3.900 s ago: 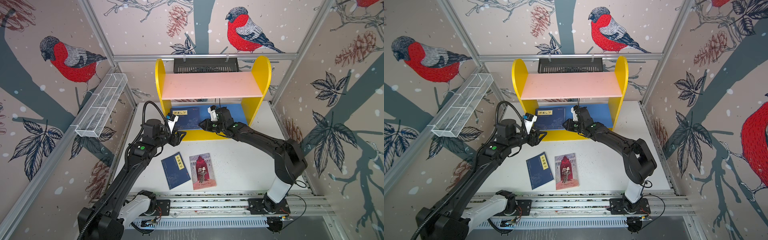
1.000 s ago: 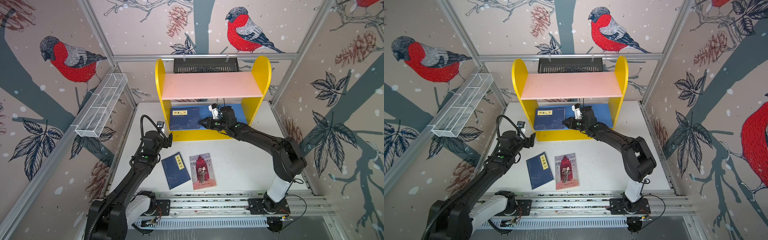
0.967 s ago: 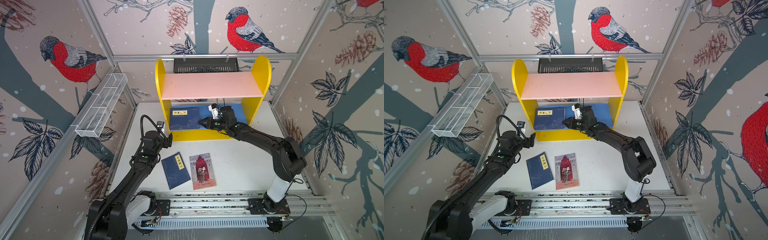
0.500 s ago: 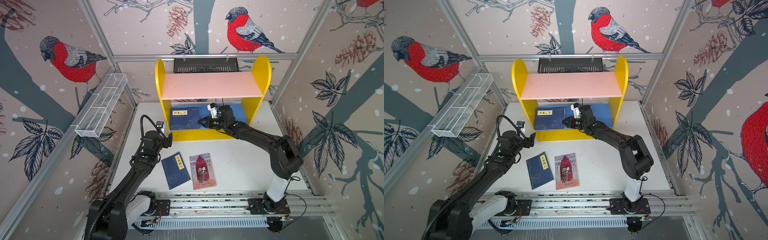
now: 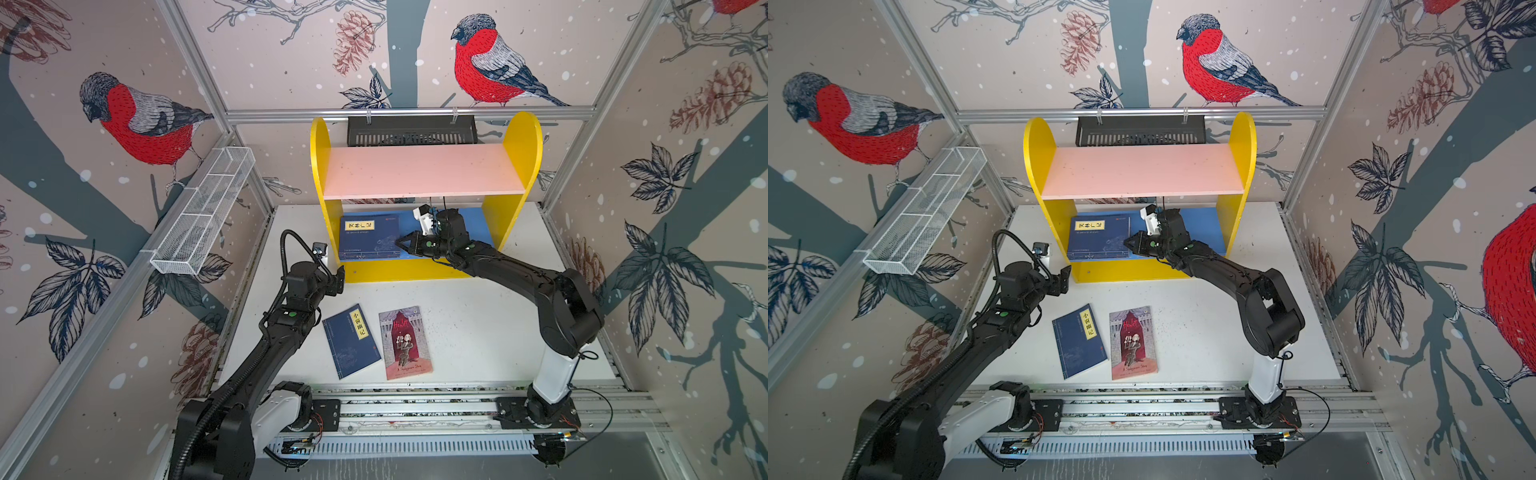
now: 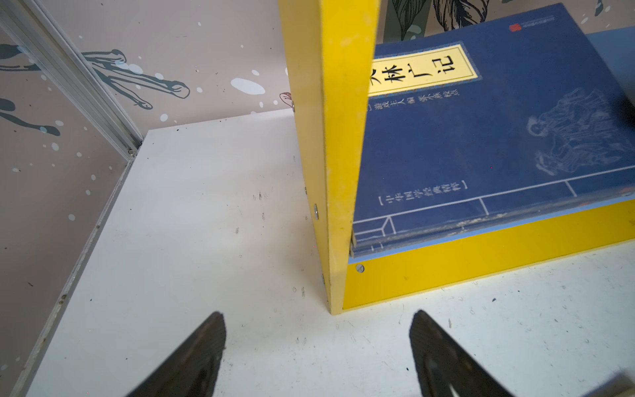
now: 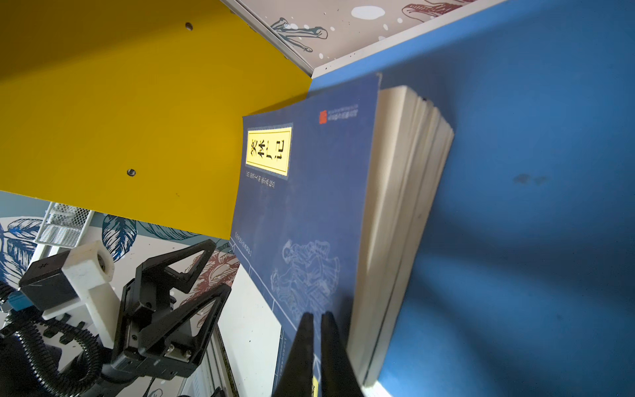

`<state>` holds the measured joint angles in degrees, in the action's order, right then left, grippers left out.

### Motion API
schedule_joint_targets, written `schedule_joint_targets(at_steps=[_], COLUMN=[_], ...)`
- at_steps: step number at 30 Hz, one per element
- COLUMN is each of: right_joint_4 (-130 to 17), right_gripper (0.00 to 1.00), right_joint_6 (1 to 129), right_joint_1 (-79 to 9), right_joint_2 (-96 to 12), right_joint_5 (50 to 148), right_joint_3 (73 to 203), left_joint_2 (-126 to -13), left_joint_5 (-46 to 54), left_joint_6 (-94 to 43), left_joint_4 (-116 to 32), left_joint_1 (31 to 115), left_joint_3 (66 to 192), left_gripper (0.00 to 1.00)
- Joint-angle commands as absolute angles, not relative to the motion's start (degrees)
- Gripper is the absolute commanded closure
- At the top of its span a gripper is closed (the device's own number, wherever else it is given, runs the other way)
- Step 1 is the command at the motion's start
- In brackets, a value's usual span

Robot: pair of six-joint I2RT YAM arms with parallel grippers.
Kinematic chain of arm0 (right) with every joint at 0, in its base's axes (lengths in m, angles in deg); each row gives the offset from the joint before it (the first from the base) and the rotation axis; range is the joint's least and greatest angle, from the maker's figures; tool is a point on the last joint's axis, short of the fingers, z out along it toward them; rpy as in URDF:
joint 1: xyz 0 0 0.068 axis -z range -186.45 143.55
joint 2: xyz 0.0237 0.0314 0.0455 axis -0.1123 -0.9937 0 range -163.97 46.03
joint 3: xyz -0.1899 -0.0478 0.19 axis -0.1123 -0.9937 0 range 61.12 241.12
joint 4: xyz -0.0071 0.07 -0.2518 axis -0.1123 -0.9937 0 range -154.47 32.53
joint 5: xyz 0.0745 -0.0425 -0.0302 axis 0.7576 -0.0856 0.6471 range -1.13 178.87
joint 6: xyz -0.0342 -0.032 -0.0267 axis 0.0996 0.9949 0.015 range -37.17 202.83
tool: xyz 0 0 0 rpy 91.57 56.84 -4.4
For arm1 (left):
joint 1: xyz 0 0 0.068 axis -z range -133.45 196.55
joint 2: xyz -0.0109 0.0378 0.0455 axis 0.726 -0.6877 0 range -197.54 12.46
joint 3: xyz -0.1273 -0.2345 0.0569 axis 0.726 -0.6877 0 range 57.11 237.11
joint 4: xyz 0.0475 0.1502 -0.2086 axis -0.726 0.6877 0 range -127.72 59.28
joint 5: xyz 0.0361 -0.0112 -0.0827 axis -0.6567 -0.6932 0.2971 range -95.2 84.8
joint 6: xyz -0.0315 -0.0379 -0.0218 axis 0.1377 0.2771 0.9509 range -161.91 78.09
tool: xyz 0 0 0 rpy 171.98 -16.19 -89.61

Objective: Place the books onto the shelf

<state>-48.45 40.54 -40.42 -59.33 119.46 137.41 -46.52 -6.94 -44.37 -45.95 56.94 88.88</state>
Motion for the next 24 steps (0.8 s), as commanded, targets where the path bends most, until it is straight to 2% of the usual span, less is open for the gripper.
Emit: schedule_joint_targets(at_steps=[1, 3, 5, 10, 17, 24], right_joint_4=[-48.4, -48.4, -48.5, -48.4, -50.9, -56.0], right_gripper=[0.9, 0.87, 0.76, 0.69, 0.68, 0.67], right_joint_6=[40.6, 40.6, 40.6, 40.8, 43.2, 46.2], right_joint_1=[-40.4, -40.4, -40.4, -40.4, -41.4, -47.5], right_joint_2=[-59.6, -59.7, -59.5, -56.2, -44.7, -31.1], right_joint_5=[120.1, 120.0, 119.8, 117.9, 112.4, 105.1], right_joint_3=[137.9, 138.2, 138.3, 136.4, 126.0, 114.4], left_joint_2=[-46.4, -46.4, -46.3, -46.2, -46.5, -47.9], left_joint_5=[-7.5, -7.4, -7.1, -5.6, -2.0, 1.3], left_joint_6=[-43.5, -43.3, -43.2, -42.5, -39.1, -33.4], left_joint_4=[-46.3, -45.8, -44.8, -39.5, -25.7, -14.9], left_joint_1=[56.9, 56.9, 56.9, 57.1, 57.4, 57.4], left_joint_3=[89.1, 89.3, 89.9, 92.7, 99.1, 104.4], left_gripper=[0.16, 0.16, 0.16, 0.16, 0.18, 0.18])
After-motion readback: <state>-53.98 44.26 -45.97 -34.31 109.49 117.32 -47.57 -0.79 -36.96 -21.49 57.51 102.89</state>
